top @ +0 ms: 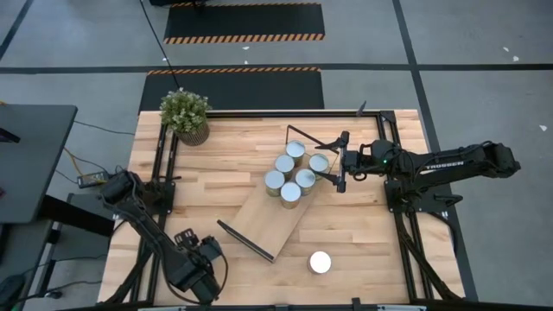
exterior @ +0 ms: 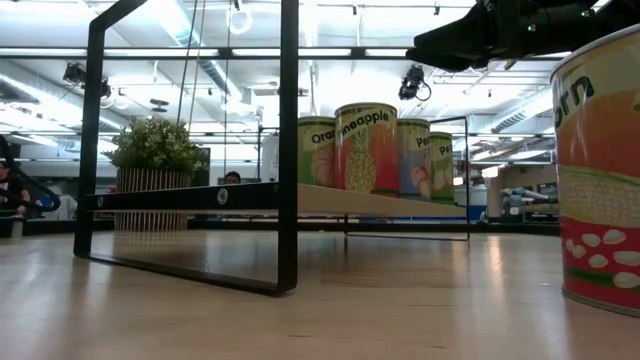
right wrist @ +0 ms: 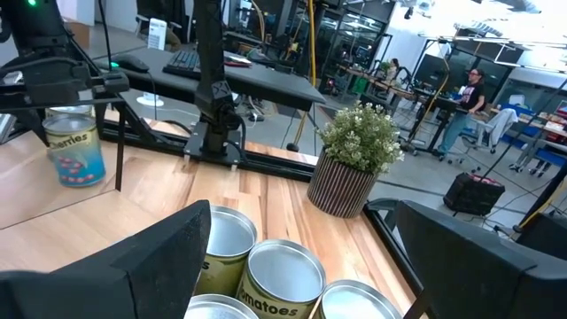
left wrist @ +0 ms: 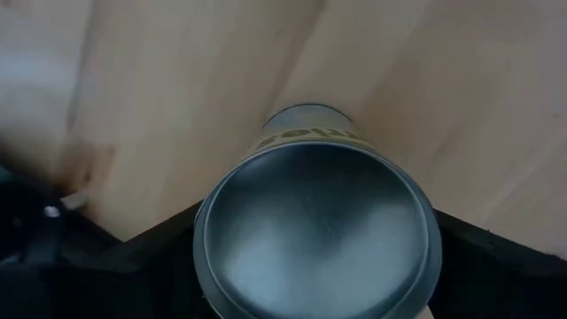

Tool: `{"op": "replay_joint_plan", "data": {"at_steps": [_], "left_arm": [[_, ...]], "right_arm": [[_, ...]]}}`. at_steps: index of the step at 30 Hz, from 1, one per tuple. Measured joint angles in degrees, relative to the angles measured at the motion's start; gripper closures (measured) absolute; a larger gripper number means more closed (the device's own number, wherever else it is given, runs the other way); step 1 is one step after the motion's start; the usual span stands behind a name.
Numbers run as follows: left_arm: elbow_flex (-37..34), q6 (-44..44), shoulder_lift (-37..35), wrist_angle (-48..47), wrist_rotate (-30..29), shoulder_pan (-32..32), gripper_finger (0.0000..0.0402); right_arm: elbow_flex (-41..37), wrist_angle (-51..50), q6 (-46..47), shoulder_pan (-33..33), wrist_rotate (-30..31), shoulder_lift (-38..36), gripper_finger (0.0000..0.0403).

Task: Pick and place cans onto a shelf
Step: Put the canned cherries on the shelf

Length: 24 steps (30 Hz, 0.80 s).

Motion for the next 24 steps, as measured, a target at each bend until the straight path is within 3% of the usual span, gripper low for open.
{"op": "replay_joint_plan", "data": {"at_steps": [7, 15, 20, 24], "left_arm": [[0.00, 2.62, -4.18, -4.73, -0.79, 1.89, 0.0070], [0.00, 1.35, -13.69, -10.02, -2.42, 4.86, 0.0070], [-0.02, 1.61, -18.75, -16.15, -2.74, 6.82, 0.0070], [-0.02, 6.46, -22.94, -15.71, -7.26, 8.96, 0.0070]], "right_arm": [[0.00, 0.00, -0.23, -0.02, 0.04, 0.00, 0.0034], [0.00, 0.16, -0.24, -0.04, 0.06, -0.02, 0.0034], [0.00, -0.09, -0.82, -0.07, 2.82, -0.28, 0.0034], [0.00, -0.02, -0.63, -0.09, 4.67, -0.35, 0.0034]]}}
